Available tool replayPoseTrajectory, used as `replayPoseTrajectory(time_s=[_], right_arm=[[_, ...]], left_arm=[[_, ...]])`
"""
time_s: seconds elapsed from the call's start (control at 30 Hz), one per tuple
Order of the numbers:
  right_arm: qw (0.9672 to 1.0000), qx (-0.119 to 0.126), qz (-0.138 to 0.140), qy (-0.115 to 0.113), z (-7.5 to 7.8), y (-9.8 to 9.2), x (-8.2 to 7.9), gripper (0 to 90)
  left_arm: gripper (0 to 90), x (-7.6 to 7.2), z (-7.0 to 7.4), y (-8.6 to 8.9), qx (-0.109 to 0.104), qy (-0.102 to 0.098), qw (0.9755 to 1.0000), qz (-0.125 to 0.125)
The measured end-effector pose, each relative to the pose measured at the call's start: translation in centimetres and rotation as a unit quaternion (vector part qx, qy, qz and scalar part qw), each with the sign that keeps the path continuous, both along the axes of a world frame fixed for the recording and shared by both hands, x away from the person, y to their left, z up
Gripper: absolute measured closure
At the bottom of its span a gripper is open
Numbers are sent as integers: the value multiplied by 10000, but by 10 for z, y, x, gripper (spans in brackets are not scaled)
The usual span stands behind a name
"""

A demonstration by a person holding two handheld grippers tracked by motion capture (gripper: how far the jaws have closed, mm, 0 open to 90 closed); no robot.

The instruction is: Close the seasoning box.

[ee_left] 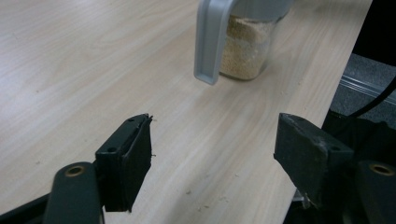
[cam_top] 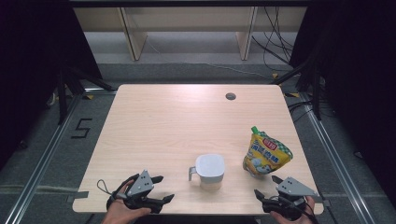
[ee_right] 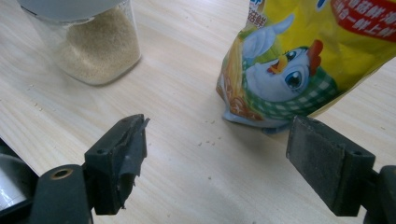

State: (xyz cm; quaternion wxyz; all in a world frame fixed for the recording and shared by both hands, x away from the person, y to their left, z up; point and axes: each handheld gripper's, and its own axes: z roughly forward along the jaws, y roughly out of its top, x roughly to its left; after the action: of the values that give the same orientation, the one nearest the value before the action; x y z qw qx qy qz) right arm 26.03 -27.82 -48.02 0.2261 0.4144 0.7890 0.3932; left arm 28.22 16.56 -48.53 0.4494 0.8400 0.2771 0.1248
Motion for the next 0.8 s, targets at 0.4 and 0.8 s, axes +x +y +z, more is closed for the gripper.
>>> replayPoseTrajectory(time_s=[0.4, 0.8], right_arm=[[9999, -35, 84, 101, -3, 0, 1, 200], [9999, 37, 123, 103, -4, -3, 3, 203]], left_arm=[[229, -4, -7, -1, 173, 92, 9998, -7], [219, -1, -9, 0, 81, 50, 9999, 144]])
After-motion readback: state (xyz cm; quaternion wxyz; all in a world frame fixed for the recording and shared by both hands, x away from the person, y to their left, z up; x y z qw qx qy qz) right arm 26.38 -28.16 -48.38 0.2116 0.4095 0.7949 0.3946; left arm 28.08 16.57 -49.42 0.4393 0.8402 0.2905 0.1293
